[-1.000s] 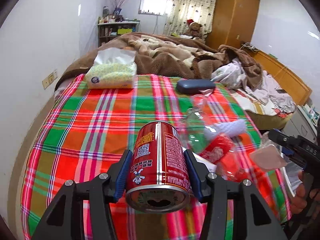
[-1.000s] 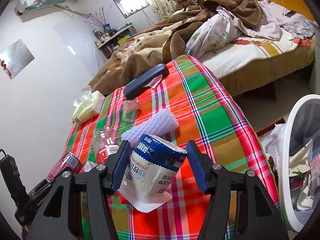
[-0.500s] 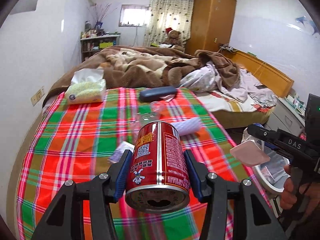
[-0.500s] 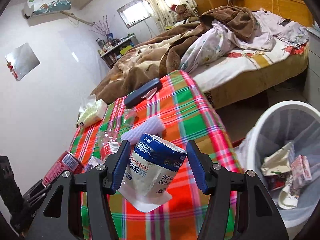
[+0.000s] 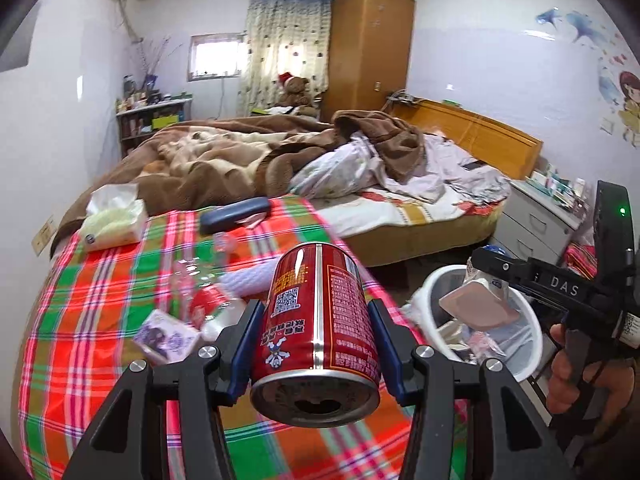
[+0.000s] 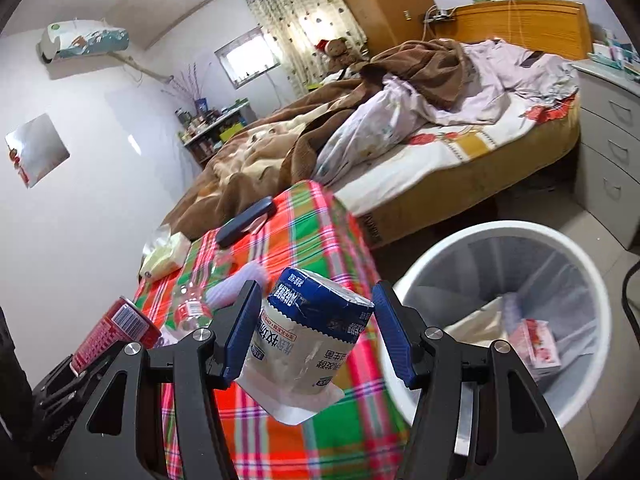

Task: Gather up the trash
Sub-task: 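Carry the red can and milk pouch with both tools over the bin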

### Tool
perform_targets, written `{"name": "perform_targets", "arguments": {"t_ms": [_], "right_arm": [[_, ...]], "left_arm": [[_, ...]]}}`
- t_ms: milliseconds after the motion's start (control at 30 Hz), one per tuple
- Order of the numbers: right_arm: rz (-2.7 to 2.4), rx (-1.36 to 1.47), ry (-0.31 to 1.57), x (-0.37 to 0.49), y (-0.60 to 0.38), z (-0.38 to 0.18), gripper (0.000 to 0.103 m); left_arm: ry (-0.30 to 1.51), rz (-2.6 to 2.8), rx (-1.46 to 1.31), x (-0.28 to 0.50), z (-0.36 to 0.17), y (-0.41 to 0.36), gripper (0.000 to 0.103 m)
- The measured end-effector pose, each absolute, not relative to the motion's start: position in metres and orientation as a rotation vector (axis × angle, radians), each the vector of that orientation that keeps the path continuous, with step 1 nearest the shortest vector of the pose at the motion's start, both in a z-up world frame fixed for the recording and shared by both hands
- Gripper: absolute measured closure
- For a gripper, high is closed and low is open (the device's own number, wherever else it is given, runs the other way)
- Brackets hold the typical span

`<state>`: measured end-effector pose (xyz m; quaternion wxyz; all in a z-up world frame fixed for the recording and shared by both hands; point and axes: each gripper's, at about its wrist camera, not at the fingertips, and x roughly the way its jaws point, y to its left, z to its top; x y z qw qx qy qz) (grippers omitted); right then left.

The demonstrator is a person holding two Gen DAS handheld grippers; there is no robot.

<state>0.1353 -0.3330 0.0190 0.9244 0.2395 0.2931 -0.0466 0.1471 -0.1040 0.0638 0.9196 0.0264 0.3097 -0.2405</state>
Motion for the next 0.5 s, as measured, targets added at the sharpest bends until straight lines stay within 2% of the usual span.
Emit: {"name": "perform_targets", "arguments": {"t_ms": [500], "right_arm": [[-0.205, 0.51, 0.571, 0.101, -0.394, 0.015, 0.044]], "left_arm": [[0.651, -0.677, 0.121, 0.12, 0.058, -0.207, 0.05]]}}
